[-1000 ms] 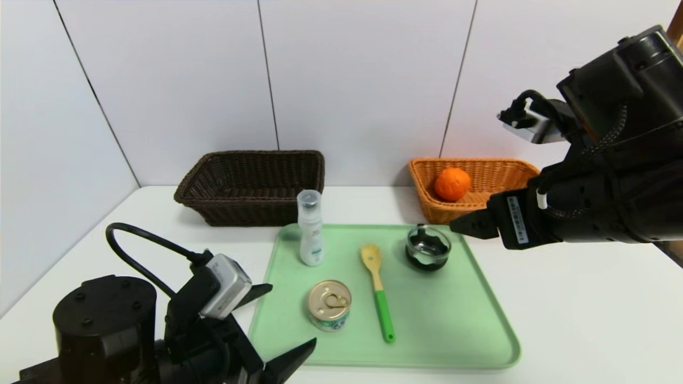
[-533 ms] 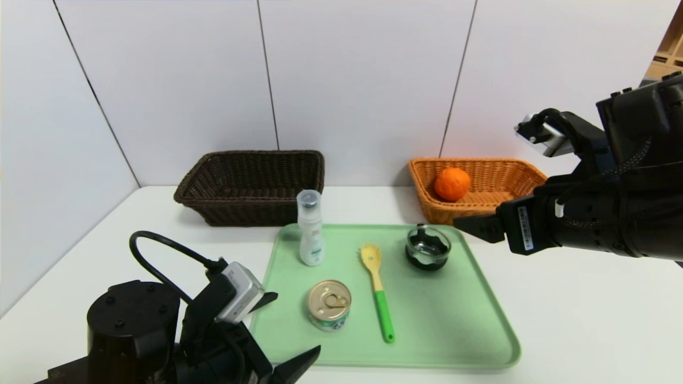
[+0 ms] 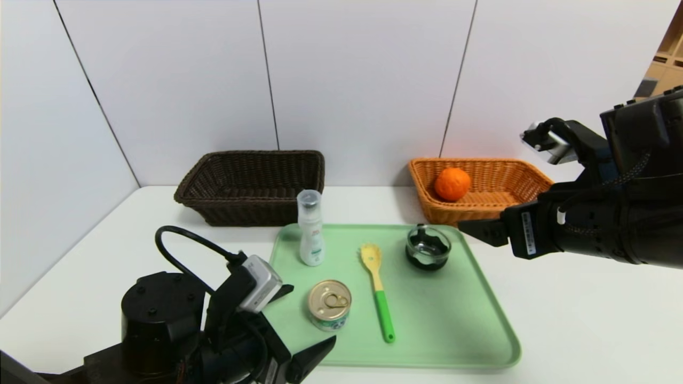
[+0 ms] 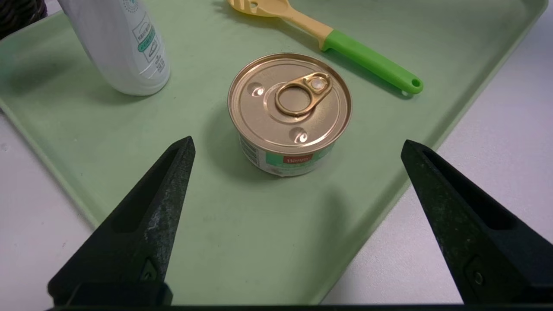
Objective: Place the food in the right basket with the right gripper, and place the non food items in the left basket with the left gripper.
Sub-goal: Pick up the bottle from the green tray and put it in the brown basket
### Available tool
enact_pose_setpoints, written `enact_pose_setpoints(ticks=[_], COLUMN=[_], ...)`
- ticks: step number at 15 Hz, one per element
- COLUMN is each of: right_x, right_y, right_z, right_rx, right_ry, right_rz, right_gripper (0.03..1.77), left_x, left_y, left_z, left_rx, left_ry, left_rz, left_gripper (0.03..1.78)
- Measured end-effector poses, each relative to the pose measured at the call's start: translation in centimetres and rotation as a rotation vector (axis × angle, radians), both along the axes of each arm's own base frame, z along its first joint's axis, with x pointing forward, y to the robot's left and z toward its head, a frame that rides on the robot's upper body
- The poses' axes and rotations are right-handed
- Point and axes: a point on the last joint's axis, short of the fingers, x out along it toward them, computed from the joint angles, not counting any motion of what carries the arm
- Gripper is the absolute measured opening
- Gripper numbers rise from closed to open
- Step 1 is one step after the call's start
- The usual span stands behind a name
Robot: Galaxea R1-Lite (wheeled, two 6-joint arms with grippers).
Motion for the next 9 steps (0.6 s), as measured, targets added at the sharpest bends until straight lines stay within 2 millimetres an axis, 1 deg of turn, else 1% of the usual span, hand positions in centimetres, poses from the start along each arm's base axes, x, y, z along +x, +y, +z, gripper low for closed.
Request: enact_pose_setpoints(ticks=[4, 9], right_x=[0.0, 0.2], right_y=[-0.3, -0.5], right_z=[-0.7, -0.8], right_rx=[-0.007, -0.009], right_ry=[0.013, 0.018], right_rz=[-0.009, -0.023], right_gripper=[1.70, 1.70], left_x=[1.1, 1.7], left_y=[-1.0, -1.5], left_z=[-1.3, -2.7], left_rx=[-0.027, -0.005], left_ry=[-0.035, -0.007], left_rz=[-0.003, -0.004], left_gripper=[1.69, 1.69])
